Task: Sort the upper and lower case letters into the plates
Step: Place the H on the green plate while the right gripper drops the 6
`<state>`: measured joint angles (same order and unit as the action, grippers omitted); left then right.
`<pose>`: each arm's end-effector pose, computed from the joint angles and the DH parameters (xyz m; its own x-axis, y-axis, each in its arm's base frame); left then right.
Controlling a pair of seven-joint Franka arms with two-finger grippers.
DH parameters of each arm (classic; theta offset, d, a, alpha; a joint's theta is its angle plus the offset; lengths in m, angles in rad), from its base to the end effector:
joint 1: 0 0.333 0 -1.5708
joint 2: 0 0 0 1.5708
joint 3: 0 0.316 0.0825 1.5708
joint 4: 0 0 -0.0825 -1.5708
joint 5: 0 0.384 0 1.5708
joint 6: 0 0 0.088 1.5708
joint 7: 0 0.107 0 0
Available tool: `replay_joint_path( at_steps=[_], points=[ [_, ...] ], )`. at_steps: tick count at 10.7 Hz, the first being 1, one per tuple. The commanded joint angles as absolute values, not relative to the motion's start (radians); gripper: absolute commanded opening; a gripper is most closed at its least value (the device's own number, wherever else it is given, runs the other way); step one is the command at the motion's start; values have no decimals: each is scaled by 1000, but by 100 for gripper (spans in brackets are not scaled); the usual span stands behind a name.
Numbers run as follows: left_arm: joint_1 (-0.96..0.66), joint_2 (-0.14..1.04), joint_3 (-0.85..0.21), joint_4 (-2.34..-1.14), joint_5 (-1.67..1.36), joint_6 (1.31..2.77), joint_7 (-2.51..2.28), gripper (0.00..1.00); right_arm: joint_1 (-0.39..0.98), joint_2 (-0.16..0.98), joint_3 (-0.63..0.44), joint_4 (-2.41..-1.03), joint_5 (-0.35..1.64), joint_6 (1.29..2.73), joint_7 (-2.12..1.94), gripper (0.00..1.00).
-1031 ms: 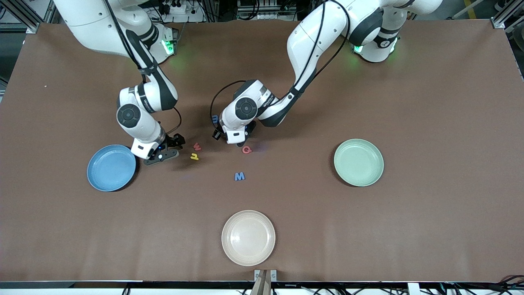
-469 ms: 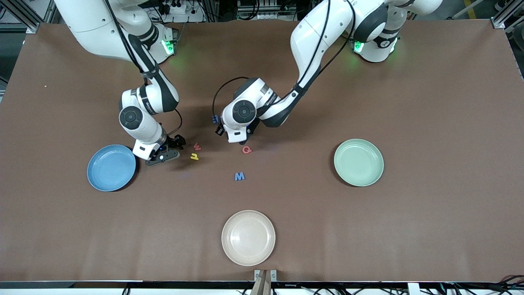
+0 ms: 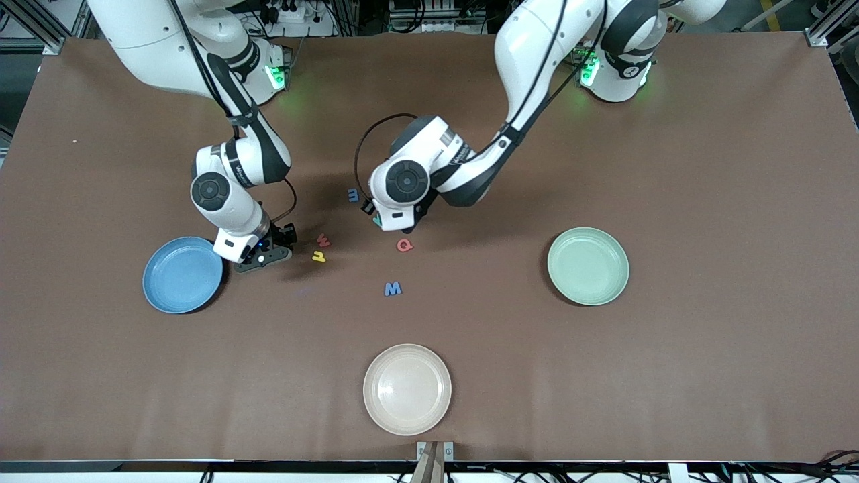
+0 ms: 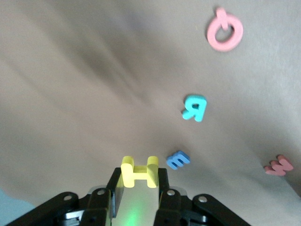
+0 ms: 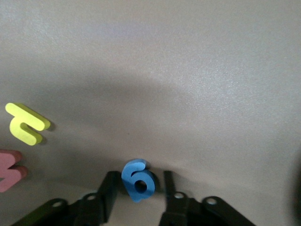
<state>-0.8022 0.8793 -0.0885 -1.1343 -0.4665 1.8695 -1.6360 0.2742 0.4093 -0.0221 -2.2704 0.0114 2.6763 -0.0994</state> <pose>0.4633 -0.5957 0.2737 0.4796 0.7510 -0.4540 0.7621 -0.6129 -0.2088 0.5174 0.1325 0.1758 0.9417 0.3364 -0.0036 0.3364 -0.9417 0.0034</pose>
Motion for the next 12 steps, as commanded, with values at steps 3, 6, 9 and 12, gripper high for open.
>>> replay_joint_path(
  at_steps=[3,6,9,12],
  points=[
    [-640,568,-87,-1533,-427,1824,-1291,25,242,368,-21,-2276,0,2674,-104,0],
    [-516,424,-86,-1762,-320,1824,-1007,25,169,290,-26,-2223,-2,2494,-95,0],
    [-413,347,-86,-1903,-214,1836,-723,25,92,293,-26,-2027,-8,2219,-98,0],
    [-277,322,-86,-2040,-143,1997,-399,25,0,294,-26,-2016,-40,2215,-145,0]
  ],
)
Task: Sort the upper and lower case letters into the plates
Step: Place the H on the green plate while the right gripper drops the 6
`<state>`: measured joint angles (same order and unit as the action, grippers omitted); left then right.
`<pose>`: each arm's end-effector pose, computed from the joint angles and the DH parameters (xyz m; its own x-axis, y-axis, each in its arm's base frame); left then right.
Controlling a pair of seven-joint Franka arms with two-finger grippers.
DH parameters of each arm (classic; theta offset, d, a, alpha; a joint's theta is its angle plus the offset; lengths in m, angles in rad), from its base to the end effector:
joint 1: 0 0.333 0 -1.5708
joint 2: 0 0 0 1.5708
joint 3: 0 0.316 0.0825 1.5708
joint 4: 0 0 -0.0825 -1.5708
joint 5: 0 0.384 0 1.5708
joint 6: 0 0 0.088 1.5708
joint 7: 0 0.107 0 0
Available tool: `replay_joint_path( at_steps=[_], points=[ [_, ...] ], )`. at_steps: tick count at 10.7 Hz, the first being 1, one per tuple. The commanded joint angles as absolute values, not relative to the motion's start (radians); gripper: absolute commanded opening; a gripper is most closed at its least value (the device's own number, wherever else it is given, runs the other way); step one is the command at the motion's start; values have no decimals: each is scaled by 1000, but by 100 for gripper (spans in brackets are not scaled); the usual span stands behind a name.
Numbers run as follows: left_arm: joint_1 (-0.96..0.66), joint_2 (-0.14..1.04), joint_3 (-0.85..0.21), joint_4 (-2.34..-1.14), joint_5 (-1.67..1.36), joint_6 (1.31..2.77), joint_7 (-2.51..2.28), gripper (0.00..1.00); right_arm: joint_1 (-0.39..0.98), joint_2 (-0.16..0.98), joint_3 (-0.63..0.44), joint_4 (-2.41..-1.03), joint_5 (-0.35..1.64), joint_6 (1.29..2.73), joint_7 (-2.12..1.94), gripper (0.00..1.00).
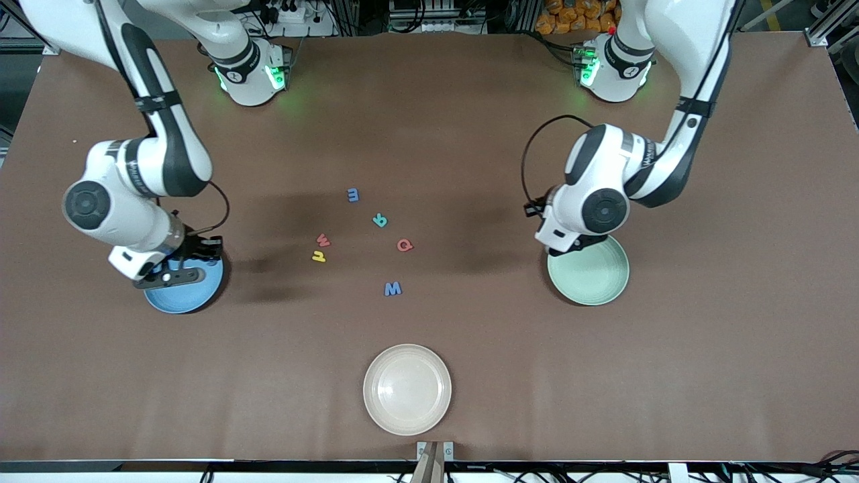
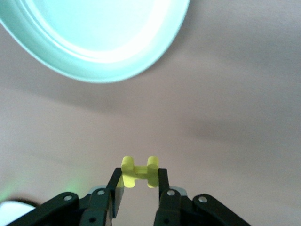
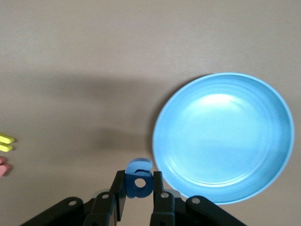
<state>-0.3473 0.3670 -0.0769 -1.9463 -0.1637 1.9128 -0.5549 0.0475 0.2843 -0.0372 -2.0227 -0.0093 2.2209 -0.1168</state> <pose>0.5144 -0.2438 0.2683 0.8858 0.2131 -0.4122 0.1968 -0.9770 -0.0822 0.5862 0.0063 0.3024 0.9873 0.1329 -0.0873 0.1340 -0.9910 0.0072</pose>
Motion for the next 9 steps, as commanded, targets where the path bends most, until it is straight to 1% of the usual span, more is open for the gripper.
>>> replay_joint_path(
  at_steps=[1,2,3,4,5,6,9],
  points=[
    [-265,339,-84,-2040,-141,2034,-332,25,-39,299,-26,-2005,-72,2221,-149,0],
    [-265,351,-84,-2039,-132,2066,-313,25,-70,316,-25,-1982,-104,2221,-161,0],
    [-264,362,-83,-2037,-129,2088,-289,25,-96,330,-25,-1964,-106,2223,-163,4],
    [-258,380,-69,-2045,-127,2138,-249,25,-118,342,-23,-1948,-104,2221,-166,60],
    [-256,402,-63,-2055,-129,2196,-206,25,-126,342,-23,-1944,-103,2215,-166,100],
    [-255,414,-39,-2066,-129,2236,-149,25,-127,342,-23,-1945,-103,2211,-166,100],
    [-259,431,3,-2057,-135,2246,-64,26,-120,344,-23,-1947,-103,2210,-160,100]
  ],
)
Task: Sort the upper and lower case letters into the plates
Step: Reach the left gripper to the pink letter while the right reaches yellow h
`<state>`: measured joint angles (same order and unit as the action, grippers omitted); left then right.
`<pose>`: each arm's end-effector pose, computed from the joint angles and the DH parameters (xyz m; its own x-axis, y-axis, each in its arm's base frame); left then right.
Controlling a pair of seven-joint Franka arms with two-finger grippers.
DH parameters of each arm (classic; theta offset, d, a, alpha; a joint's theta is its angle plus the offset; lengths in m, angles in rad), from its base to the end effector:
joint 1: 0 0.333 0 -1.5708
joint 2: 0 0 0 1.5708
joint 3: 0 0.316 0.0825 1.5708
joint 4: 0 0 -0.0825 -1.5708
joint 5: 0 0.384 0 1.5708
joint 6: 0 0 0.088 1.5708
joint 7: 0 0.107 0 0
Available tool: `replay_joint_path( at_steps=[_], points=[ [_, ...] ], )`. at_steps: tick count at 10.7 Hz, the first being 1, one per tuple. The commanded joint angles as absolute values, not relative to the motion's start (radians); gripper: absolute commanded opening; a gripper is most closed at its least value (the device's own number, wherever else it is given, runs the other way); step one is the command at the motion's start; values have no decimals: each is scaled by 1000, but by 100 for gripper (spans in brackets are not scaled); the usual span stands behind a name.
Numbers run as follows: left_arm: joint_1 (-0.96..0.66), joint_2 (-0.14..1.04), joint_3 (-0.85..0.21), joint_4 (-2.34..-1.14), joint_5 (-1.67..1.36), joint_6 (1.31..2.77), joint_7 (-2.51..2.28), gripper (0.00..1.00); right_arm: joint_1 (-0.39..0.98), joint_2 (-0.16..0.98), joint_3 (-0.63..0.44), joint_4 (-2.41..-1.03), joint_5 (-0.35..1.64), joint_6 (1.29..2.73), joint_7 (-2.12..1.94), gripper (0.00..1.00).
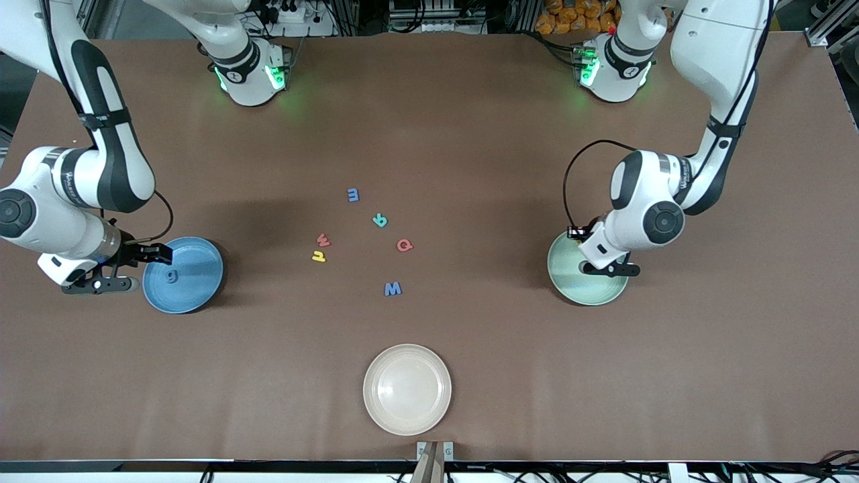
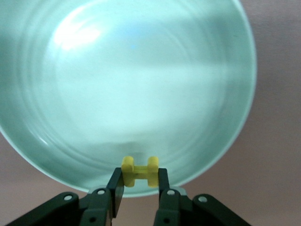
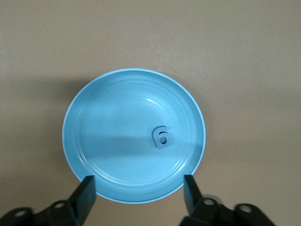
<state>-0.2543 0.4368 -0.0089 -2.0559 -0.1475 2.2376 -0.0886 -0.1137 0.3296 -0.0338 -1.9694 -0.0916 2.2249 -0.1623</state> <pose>0.5441 -0.1511 0.2028 0.9616 -0.0749 -0.2639 -0.0585 -0.9959 0.0695 0.5949 -0.0906 0.2983 0.9935 0.0714 -0.0882 0.0773 -0.9948 0.0658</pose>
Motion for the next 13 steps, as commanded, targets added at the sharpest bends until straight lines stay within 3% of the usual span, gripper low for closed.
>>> replay_joint_path(
  at_steps=[1,2,4,7,9,13],
  points=[
    [-262,431,3,-2057,-147,2244,-66,66,-114,344,-23,-1950,-103,2210,-155,100],
    [-268,428,3,-2059,-187,2244,-86,100,-109,342,-21,-1954,-100,2210,-147,100],
    [-305,419,0,-2063,-280,2235,-170,100,-98,333,-17,-1982,-92,2214,-109,100],
    [-454,426,-18,-2027,-470,2250,-485,100,32,330,-15,-2006,-66,2224,87,100],
    [-570,457,-17,-2004,-633,2352,-594,100,64,321,-14,-2048,-55,2247,110,100],
    [-796,637,-18,-1811,-712,2607,-1108,100,97,333,-15,-2069,57,2339,174,100]
  ],
)
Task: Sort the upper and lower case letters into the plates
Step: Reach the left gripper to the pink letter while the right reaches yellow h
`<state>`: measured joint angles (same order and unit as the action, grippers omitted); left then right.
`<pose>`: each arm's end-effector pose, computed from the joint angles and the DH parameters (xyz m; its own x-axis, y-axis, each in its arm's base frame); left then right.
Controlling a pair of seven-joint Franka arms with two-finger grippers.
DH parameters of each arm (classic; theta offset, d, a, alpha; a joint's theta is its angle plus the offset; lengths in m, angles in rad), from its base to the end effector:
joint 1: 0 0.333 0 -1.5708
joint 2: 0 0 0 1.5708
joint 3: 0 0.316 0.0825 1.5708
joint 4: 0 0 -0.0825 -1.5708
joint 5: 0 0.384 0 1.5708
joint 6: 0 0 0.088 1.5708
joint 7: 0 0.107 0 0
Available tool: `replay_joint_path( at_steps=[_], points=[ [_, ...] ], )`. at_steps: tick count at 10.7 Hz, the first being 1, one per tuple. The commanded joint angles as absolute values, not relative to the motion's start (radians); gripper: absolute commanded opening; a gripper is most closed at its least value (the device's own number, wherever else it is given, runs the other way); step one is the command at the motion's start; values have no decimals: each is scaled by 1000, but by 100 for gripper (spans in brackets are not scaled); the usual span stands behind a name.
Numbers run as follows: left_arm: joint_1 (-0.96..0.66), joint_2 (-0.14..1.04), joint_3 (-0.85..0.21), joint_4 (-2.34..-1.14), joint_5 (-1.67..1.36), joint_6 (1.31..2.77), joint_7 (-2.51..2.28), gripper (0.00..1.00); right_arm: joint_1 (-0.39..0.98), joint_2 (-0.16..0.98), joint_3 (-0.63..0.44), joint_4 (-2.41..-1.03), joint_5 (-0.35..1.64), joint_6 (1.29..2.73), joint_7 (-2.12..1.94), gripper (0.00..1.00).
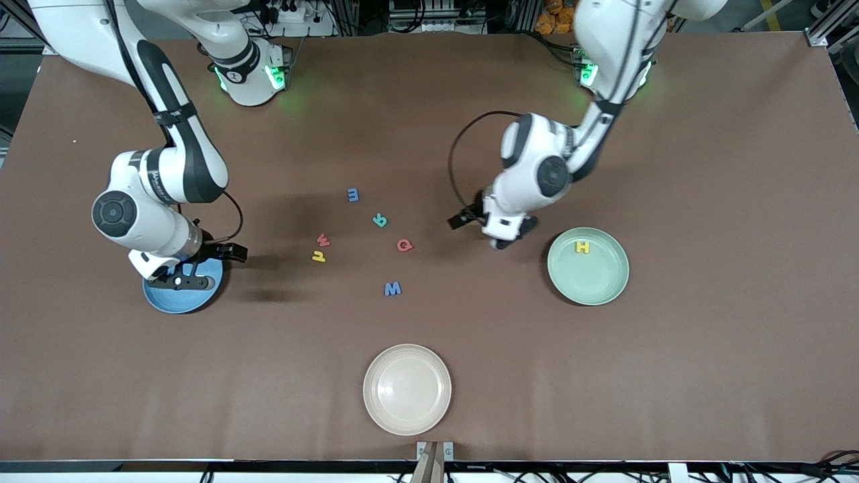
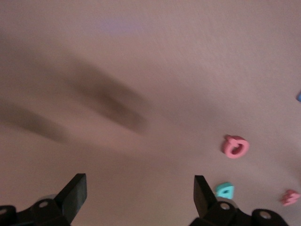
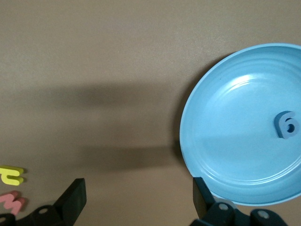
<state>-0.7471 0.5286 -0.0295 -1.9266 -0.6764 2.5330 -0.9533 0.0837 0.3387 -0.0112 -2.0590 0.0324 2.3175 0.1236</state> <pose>0.4562 -0.4374 0.2182 0.7205 0.5936 -0.3586 0.6805 -0.7048 0.2004 0.5811 0.0429 0.2632 0.9940 -0.0729 -0.0819 -0.0738 -0.9972 -0.0082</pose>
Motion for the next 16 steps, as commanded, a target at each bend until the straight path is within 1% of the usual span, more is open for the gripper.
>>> replay_joint_path(
  at_steps=[1,5,8,9,11,14,16],
  points=[
    [-831,694,-18,-1743,-715,2640,-1200,100,133,334,-17,-2068,57,2355,258,100],
    [-860,839,-18,-1499,-716,2640,-1539,100,202,371,-17,-2023,57,2362,507,100],
    [-833,880,-15,-1485,-721,2643,-1592,100,245,405,-17,-1991,57,2365,643,100],
    [-833,905,-15,-1485,-719,2651,-1582,100,244,410,-17,-1985,55,2365,641,100],
    [-833,911,-14,-1488,-713,2654,-1588,100,233,431,-17,-1962,57,2365,643,100],
    [-833,933,-14,-1445,-727,2654,-1753,100,264,503,-17,-1885,58,2364,693,100],
    [-833,949,-17,-1428,-730,2657,-1778,100,278,525,-17,-1868,58,2362,718,100]
  ],
)
